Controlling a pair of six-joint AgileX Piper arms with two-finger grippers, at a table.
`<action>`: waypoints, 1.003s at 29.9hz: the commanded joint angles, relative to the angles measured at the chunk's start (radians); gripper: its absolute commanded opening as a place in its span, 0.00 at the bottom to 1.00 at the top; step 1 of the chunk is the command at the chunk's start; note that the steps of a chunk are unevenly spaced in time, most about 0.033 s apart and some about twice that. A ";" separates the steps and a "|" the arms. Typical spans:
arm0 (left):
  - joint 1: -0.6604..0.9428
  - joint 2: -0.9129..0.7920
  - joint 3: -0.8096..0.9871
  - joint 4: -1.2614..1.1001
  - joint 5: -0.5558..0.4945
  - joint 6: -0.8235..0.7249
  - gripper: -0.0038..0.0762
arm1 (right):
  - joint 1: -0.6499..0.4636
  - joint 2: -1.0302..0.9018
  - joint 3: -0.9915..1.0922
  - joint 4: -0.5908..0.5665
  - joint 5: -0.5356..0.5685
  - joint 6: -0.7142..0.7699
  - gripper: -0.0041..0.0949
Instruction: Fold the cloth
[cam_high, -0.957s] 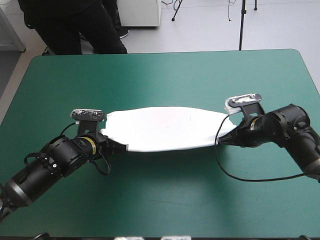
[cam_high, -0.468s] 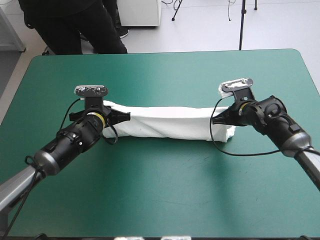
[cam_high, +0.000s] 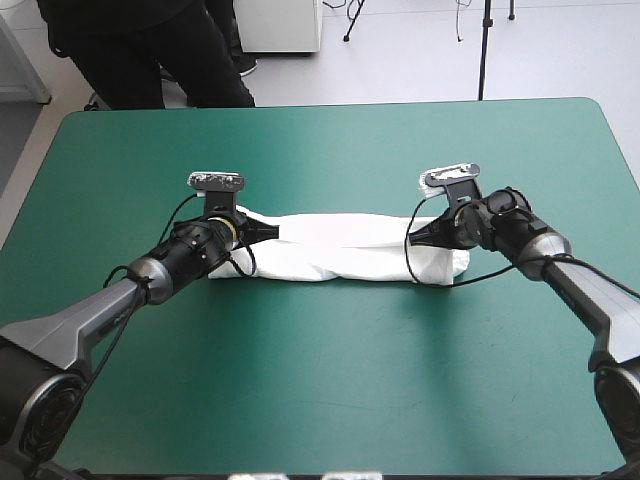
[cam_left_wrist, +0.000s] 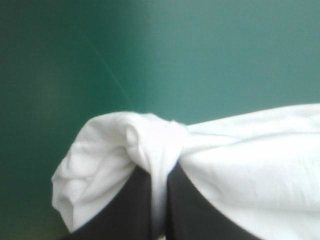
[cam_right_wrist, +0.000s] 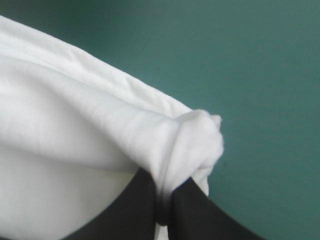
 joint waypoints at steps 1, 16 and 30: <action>0.001 0.001 -0.035 0.021 -0.041 -0.008 0.04 | -0.009 -0.004 -0.063 0.038 -0.023 -0.041 0.10; -0.001 -0.085 -0.053 0.008 0.036 0.018 0.59 | -0.009 -0.056 -0.162 0.081 0.224 -0.089 0.63; -0.250 -0.396 -0.055 -0.214 0.194 0.344 0.05 | -0.025 -0.333 -0.162 -0.105 0.353 0.012 0.63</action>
